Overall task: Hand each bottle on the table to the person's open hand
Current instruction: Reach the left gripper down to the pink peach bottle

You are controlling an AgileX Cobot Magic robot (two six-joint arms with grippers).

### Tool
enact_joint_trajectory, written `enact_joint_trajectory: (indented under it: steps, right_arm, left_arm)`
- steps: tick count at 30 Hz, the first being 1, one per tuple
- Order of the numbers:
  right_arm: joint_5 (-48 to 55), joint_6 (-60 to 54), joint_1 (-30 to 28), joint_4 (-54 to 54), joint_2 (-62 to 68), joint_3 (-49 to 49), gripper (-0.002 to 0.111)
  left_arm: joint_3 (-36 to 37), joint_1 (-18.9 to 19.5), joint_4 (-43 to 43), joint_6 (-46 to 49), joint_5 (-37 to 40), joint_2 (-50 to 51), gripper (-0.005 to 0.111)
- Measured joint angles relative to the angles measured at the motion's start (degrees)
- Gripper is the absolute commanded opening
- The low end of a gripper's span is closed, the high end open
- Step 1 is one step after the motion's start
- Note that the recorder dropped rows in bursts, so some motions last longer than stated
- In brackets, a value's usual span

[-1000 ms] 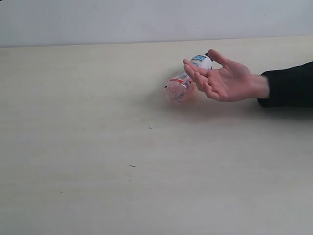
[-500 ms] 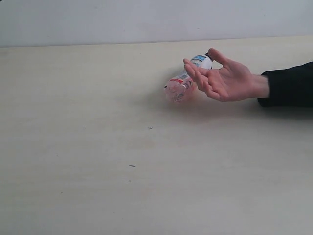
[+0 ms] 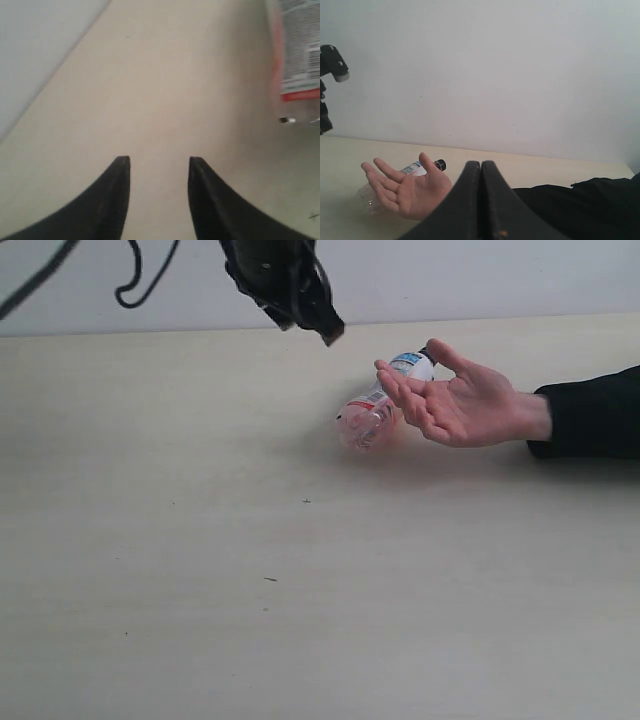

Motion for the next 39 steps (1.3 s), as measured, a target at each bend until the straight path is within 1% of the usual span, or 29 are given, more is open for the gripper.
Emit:
enact_joint_trajectory:
  steps: [2, 5, 9, 14, 21, 27, 30, 33, 39]
  right_arm:
    - [0.0, 0.0, 0.0, 0.0, 0.0, 0.0, 0.0]
    - [0.0, 0.0, 0.0, 0.0, 0.0, 0.0, 0.0]
    - [0.0, 0.0, 0.0, 0.0, 0.0, 0.0, 0.0]
    - [0.0, 0.0, 0.0, 0.0, 0.0, 0.0, 0.0]
    - [0.0, 0.0, 0.0, 0.0, 0.0, 0.0, 0.0]
    - [0.0, 0.0, 0.0, 0.0, 0.0, 0.0, 0.0]
    - [0.0, 0.0, 0.0, 0.0, 0.0, 0.0, 0.0]
    - [0.0, 0.0, 0.0, 0.0, 0.0, 0.0, 0.0]
    - [0.0, 0.0, 0.0, 0.0, 0.0, 0.0, 0.0]
  left_arm:
    - [-1.77, -1.07, -1.92, 0.82, 0.01, 1.56, 0.051]
    - [-4.56, -2.26, -5.36, 1.06, 0.01, 3.45, 0.051]
    - [-6.29, -2.41, -7.12, -1.06, 0.01, 5.53, 0.051]
    - [-6.64, -2.41, -8.57, -3.57, -0.56, 7.2, 0.051]
    - [-6.64, -2.41, -9.27, -3.83, -6.61, 7.67, 0.052]
    - [-6.87, -2.41, -10.64, -3.95, -13.82, 8.33, 0.052]
    - [-8.8, -2.41, -11.26, -2.95, -13.96, 9.27, 0.052]
    - [-11.25, -2.41, -11.86, -1.06, -12.12, 11.2, 0.052]
    - [-14.35, -2.41, -15.95, 1.41, -10.28, 15.45, 0.052]
